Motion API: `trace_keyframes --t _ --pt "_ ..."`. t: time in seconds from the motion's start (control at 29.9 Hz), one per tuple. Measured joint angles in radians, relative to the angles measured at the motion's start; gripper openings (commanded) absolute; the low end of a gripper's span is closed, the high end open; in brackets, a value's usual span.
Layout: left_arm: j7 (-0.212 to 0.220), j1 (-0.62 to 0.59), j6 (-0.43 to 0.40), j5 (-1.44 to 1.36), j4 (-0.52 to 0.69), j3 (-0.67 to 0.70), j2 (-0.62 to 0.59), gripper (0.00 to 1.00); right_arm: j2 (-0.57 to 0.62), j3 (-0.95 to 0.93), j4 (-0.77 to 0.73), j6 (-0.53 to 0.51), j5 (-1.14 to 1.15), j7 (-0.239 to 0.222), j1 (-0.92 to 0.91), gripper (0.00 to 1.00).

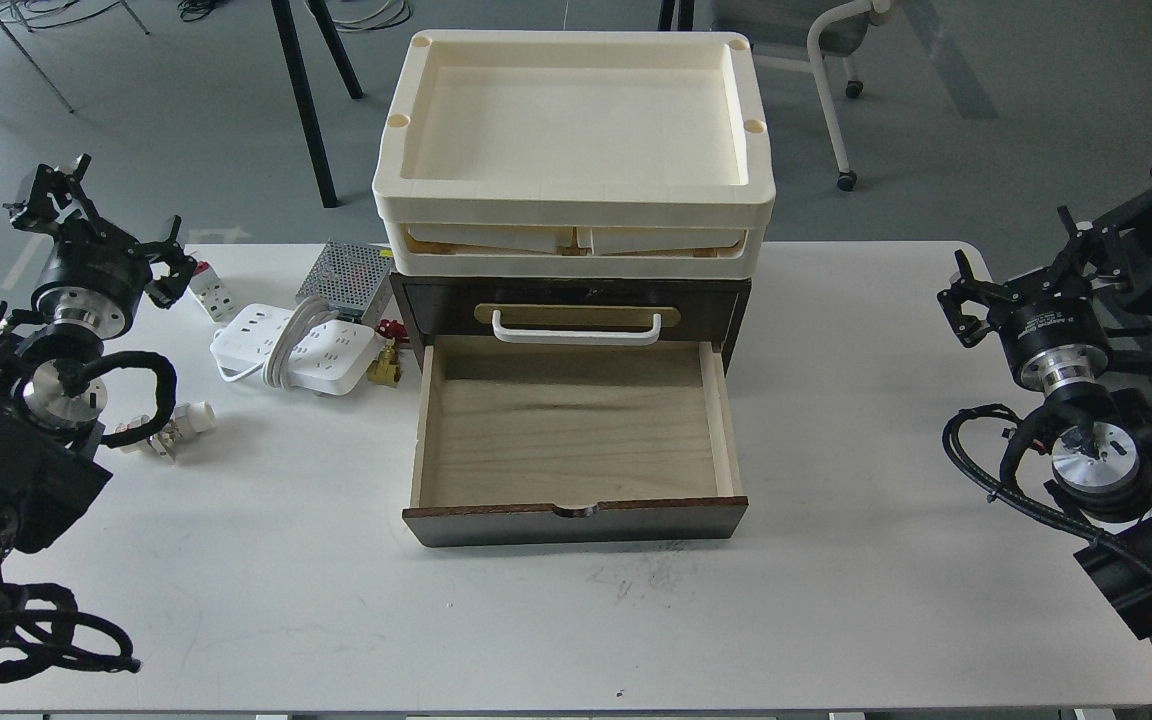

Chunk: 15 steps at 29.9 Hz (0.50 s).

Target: Put charging cable into cabinet

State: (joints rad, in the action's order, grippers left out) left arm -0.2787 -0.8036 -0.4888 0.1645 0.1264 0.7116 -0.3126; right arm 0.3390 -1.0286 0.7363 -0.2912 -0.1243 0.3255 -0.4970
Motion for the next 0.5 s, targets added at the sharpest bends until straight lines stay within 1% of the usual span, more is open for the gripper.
trace_keyframes --t 0.33,0.5 --pt "0.004 -0.004 0.0 0.001 0.003 0.004 -0.012 1.0 0.0 0.001 0.0 0.001 0.0 0.003 0.0 1.0" --pt "0.005 -0.04 0.0 0.002 0.003 0.002 -0.072 1.0 0.0 0.002 0.001 -0.001 0.0 0.003 0.0 1.0"
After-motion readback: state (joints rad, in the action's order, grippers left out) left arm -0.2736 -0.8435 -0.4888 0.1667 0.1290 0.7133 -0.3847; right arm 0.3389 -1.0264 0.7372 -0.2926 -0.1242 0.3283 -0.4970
